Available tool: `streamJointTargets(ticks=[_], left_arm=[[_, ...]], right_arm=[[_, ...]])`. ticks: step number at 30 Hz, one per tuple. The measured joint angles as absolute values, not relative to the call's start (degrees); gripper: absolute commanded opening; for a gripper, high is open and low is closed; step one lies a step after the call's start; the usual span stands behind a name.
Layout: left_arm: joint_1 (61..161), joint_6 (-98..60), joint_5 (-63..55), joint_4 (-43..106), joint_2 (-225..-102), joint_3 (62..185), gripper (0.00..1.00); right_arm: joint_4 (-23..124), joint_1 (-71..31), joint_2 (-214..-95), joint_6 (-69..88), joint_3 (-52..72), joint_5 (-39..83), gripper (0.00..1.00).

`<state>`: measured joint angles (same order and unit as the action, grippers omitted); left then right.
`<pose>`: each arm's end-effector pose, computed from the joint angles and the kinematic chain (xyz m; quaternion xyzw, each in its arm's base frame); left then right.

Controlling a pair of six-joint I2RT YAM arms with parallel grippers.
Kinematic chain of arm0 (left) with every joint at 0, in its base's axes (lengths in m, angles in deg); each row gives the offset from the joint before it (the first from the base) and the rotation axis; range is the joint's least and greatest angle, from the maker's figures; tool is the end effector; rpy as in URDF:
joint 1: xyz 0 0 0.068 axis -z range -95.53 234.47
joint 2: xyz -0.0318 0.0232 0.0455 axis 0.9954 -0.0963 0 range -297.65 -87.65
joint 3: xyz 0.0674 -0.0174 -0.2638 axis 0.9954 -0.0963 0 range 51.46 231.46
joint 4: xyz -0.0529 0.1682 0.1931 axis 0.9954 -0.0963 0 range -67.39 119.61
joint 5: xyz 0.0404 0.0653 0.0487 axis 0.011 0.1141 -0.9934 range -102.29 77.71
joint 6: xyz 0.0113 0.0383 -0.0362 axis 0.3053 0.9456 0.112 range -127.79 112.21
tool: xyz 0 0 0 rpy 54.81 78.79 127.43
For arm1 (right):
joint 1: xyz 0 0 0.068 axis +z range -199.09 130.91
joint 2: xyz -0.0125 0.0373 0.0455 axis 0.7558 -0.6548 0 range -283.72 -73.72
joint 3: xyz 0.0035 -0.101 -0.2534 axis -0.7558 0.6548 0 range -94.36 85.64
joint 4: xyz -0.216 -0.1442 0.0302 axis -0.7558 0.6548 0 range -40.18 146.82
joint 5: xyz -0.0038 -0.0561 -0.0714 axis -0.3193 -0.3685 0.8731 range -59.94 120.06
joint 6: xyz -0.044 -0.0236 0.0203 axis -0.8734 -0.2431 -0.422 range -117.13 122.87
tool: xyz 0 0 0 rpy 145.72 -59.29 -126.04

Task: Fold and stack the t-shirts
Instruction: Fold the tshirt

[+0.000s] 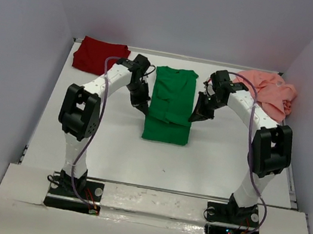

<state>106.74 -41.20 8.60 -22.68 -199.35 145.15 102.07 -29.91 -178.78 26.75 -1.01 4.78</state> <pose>0.3704 -0.1653 0.2391 -0.0632 0.9674 -0.2365 0.0654 0.3494 0.1377 0.2478 0.0027 0.9626 0.2609 0.0733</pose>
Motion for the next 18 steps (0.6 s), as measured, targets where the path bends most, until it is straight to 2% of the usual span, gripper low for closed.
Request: streamJointTargets(ticks=[18], left_arm=[[106.5, -41.0, 8.4, -24.3, -204.7, 152.0, 0.0]], right_arm=[[102.7, -31.9, -184.4, 24.8, -6.5, 4.1, 0.0]])
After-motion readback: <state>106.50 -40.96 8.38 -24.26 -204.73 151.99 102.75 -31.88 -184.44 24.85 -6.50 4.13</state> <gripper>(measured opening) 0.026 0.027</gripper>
